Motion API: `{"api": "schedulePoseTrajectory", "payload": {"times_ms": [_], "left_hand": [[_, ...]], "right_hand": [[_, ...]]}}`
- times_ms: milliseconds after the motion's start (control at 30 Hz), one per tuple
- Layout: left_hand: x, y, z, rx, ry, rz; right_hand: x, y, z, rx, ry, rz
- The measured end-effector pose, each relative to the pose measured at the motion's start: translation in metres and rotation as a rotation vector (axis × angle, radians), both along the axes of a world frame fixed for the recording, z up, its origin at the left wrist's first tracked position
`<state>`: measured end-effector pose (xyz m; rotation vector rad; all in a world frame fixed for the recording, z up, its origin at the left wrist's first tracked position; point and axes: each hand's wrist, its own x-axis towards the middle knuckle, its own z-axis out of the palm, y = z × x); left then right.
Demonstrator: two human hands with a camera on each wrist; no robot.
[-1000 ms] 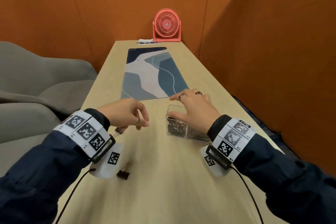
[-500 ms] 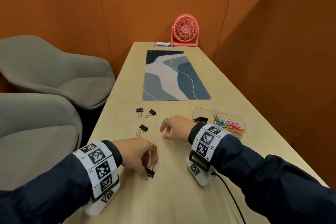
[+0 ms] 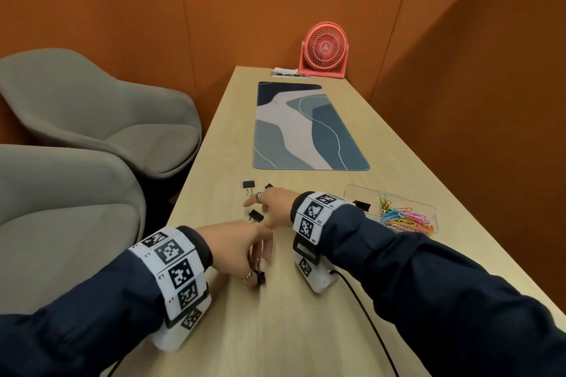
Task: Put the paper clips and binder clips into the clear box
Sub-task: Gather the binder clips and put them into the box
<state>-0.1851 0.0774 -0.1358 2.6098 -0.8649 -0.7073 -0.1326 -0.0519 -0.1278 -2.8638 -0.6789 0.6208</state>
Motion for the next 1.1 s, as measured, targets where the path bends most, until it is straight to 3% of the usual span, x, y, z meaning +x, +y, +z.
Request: {"api": "schedulePoseTrajectory", "payload": {"times_ms": [200,433,533,633,767,933,1100], "left_hand": [[0.016,0.016,0.011,-0.174,0.051,0.166],[0.027,0.034,0.019,-1.078,0.425,0.668],[0.032,0.038,0.018,-1.462,0.660,0.905],[0.034,0.037,0.017,-1.718,0.817,1.046],[0.034,0.026,0.014,-1.740,0.931,1.104],[0.039,0.015,0.003,-1.802,1.149,1.021],[0.042,0.016,0.002,-1.744,1.069,1.074]], "right_hand": [[0.011,0.006,-0.003,-0.047,-0.062,0.006],[0.011,-0.009,-0.008,0.034,-0.134,-0.139],[0.007,-0.018,0.002,0.255,-0.223,-0.228],[-0.001,-0.021,0.014,0.486,-0.296,-0.285],[-0.009,-0.011,0.025,0.654,-0.329,-0.222],[-0.010,0.003,0.024,0.637,-0.335,-0.129],[0.019,0.002,0.013,0.710,-0.347,-0.345]]}}
